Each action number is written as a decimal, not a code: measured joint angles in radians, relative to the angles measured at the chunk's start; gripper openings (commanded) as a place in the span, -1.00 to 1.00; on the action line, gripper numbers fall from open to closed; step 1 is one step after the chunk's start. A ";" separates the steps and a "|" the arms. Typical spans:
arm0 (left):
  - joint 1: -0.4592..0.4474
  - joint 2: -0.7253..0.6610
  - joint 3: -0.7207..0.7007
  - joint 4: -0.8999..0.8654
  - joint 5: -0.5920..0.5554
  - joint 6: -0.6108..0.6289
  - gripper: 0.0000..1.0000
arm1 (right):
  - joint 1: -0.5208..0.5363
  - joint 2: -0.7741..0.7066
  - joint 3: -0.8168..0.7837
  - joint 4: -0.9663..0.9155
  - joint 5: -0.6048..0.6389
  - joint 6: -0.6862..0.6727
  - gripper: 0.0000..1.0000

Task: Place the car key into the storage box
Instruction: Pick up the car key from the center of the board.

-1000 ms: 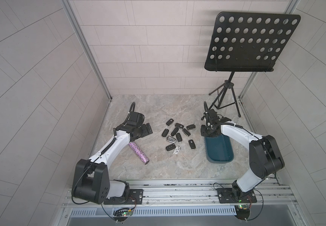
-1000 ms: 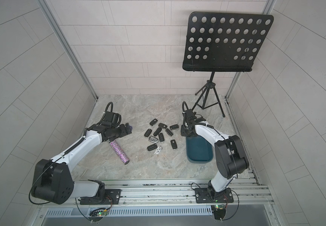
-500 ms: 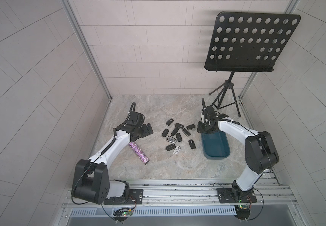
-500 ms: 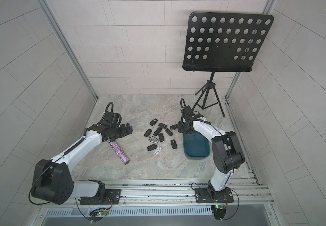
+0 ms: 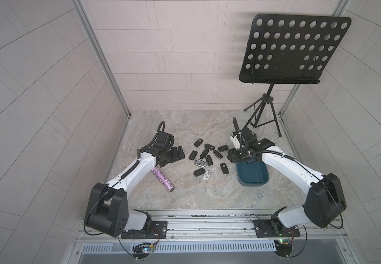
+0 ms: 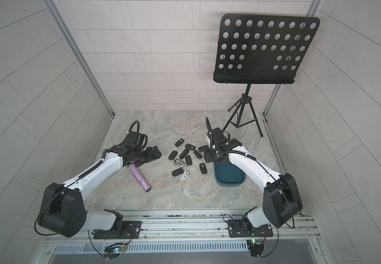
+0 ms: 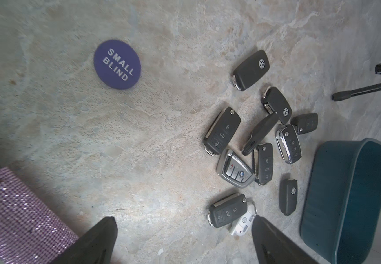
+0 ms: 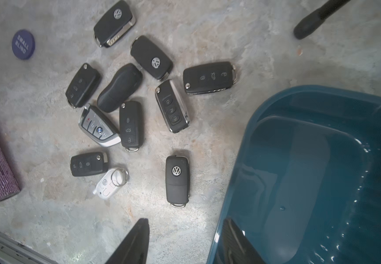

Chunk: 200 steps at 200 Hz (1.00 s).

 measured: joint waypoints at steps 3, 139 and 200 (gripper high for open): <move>-0.001 0.002 -0.002 0.002 0.005 0.000 1.00 | 0.005 0.002 -0.003 0.000 0.000 -0.001 0.14; -0.010 -0.022 -0.095 0.014 0.032 -0.045 1.00 | 0.090 0.260 0.014 0.048 0.043 -0.037 0.26; -0.010 -0.022 -0.095 0.014 0.024 -0.045 1.00 | 0.090 0.364 0.076 0.080 0.076 -0.042 0.23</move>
